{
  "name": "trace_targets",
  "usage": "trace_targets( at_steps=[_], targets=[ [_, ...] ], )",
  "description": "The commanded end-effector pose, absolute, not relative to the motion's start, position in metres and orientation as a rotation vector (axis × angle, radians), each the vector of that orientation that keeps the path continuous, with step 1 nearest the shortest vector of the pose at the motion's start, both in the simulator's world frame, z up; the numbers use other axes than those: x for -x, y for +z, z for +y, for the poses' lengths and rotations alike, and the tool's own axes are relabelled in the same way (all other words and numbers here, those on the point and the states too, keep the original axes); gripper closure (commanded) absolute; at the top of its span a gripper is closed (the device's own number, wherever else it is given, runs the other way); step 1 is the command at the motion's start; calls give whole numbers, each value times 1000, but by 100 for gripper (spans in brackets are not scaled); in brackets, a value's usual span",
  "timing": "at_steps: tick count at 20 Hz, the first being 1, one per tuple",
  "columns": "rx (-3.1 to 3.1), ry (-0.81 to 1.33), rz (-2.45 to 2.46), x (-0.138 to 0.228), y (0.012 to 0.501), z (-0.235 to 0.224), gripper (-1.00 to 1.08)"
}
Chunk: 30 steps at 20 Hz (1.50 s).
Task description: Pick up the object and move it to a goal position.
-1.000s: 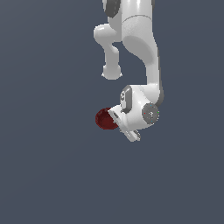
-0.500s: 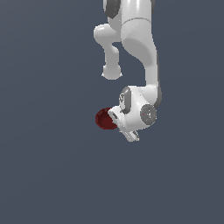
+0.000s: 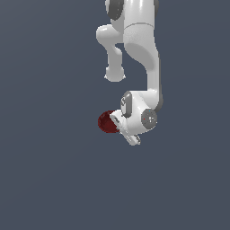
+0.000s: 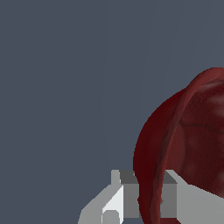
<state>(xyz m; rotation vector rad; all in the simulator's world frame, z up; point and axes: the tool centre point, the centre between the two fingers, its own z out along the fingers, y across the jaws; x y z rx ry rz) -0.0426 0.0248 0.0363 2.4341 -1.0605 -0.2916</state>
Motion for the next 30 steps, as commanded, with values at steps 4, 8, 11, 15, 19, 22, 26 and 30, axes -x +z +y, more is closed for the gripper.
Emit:
trace_targets(
  at_steps=[4,8,11,15,19,22,26,30],
  targets=[
    [-2434,-291,-1061,43,36,25,108],
    [-2434,-291,-1061,43,36,25,108],
    [-2434,-291,-1061,44,38,23,108],
    [-2435,-292,-1061,50,45,17,108],
    [-2435,-292,-1061,59,56,6,108],
    [-2435,-293,-1061,68,66,-4,108],
    [-2435,-293,-1061,76,77,-14,108],
    [-2435,-292,-1061,80,82,-19,108]
  ],
)
